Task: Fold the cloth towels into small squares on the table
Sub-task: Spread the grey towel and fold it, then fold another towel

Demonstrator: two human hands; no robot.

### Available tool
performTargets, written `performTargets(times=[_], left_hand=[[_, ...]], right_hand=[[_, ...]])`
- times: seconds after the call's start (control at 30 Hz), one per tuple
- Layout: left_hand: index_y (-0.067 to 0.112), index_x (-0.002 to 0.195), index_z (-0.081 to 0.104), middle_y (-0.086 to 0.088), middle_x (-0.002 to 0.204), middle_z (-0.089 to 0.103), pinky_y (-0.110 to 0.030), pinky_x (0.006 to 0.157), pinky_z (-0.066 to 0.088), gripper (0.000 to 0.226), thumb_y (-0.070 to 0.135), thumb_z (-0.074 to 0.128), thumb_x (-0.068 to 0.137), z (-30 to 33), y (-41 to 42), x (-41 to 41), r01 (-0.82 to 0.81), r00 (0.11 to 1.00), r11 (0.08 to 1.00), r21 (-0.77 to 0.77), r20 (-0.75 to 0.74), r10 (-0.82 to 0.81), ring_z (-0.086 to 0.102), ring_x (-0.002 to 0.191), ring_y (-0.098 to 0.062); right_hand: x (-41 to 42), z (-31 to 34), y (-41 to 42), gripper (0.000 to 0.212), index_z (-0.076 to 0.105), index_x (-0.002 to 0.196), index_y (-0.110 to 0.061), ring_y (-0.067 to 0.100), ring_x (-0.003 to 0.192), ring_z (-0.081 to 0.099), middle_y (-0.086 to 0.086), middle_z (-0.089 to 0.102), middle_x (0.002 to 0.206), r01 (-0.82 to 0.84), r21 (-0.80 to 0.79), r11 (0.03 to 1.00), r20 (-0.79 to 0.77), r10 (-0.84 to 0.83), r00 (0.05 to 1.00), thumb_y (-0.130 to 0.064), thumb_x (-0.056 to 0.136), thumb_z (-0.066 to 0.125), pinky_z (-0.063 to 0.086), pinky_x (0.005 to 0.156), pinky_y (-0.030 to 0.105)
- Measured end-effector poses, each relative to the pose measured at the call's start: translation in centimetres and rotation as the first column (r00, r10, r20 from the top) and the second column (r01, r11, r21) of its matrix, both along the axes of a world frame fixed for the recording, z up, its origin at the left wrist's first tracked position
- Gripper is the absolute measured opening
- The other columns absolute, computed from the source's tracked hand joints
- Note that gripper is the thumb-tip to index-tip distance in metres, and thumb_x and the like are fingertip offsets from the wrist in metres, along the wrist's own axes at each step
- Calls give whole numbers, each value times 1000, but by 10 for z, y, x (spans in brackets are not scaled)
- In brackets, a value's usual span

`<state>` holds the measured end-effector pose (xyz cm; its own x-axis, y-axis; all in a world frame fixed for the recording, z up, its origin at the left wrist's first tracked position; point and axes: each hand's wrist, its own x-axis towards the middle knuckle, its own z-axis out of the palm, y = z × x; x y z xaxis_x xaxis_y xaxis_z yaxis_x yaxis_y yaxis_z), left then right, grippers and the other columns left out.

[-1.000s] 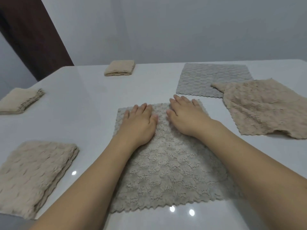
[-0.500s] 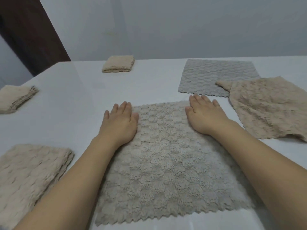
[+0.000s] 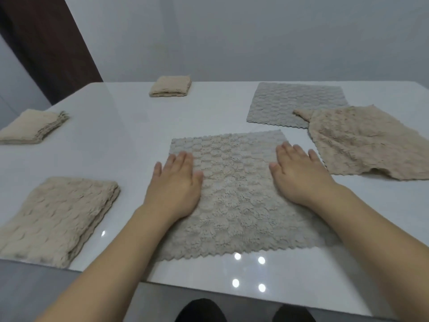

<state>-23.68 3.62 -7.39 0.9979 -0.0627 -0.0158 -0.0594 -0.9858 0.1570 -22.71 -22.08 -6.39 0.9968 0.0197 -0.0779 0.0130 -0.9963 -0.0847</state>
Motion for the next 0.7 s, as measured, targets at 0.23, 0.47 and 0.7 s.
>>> performTargets(times=[0.23, 0.47, 0.7], left_hand=[[21, 158, -3, 3, 166, -6, -40, 123, -9, 66, 53, 4, 101, 0, -37, -62, 192, 981, 979, -68, 24, -191, -11, 151, -13], [21, 158, -6, 5, 166, -9, -37, 121, -11, 69, 55, 5, 99, 3, 14, -81, 83, 996, 995, 47, -35, -81, -13, 151, -11], [20, 159, 0, 4, 166, -7, -39, 123, -8, 63, 48, 13, 104, 0, -33, -86, 214, 977, 975, -58, -4, -215, -10, 151, -12]], right_hand=[[-53, -4, 32, 59, 2, 155, -18, 12, 148, -7, -3, -6, 162, -215, 104, 971, 91, 206, 974, -43, 102, 12, -6, 120, 36], [-75, 0, -4, 60, 4, 155, -17, 15, 148, -6, -1, -4, 162, -46, -6, 999, 45, 46, 998, -44, 101, 10, -7, 119, 41], [-86, -5, 39, 59, 2, 155, -20, 11, 148, -7, -5, -5, 162, -239, 91, 967, 61, 234, 970, -43, 102, 11, -4, 120, 37]])
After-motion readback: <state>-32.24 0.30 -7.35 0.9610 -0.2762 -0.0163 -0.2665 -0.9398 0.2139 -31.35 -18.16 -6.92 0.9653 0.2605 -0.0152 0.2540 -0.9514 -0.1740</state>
